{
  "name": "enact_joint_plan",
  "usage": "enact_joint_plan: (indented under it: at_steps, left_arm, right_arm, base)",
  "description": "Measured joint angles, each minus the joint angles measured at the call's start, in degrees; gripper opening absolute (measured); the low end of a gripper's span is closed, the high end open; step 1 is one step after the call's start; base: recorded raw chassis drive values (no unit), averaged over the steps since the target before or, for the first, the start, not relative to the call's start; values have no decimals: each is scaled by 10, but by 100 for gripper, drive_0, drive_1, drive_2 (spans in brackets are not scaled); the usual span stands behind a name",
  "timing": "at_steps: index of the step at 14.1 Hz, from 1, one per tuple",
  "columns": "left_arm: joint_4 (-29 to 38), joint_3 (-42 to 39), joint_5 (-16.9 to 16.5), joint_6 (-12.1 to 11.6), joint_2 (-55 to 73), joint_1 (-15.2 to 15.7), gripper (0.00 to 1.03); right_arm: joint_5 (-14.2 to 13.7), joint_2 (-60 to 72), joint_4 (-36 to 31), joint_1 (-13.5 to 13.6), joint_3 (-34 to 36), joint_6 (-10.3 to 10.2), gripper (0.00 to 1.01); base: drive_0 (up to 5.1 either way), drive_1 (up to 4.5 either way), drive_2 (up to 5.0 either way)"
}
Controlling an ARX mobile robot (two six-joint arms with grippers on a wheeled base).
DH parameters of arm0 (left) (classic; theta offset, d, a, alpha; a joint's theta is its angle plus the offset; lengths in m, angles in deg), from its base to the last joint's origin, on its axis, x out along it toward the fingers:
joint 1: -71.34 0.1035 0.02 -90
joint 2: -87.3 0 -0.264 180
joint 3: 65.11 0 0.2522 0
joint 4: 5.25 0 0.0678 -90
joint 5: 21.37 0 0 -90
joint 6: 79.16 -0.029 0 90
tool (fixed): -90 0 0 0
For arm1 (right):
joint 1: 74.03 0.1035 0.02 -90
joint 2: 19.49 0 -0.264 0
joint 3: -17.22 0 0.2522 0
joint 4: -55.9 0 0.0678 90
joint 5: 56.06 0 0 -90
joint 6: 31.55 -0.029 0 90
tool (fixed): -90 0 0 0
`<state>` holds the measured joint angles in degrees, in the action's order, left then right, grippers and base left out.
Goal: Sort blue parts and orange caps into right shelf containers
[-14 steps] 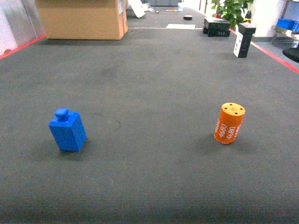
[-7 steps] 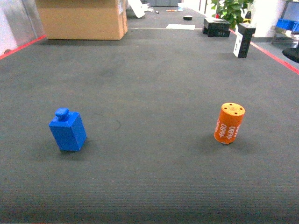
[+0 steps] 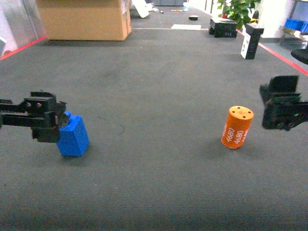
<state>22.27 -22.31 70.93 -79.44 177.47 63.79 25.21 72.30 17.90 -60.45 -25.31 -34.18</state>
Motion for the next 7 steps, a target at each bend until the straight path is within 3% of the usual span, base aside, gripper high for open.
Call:
enact_joint_plan:
  at_steps: [4, 7]
  left_arm:
    - [31, 42, 0, 2, 112, -10, 98]
    - [47, 61, -4, 3, 167, -12, 98]
  right_arm:
    - [7, 116, -14, 1, -51, -30, 98]
    - [8, 152, -9, 7, -78, -37, 98]
  base:
    - [0, 0, 0]
    - [0, 0, 0]
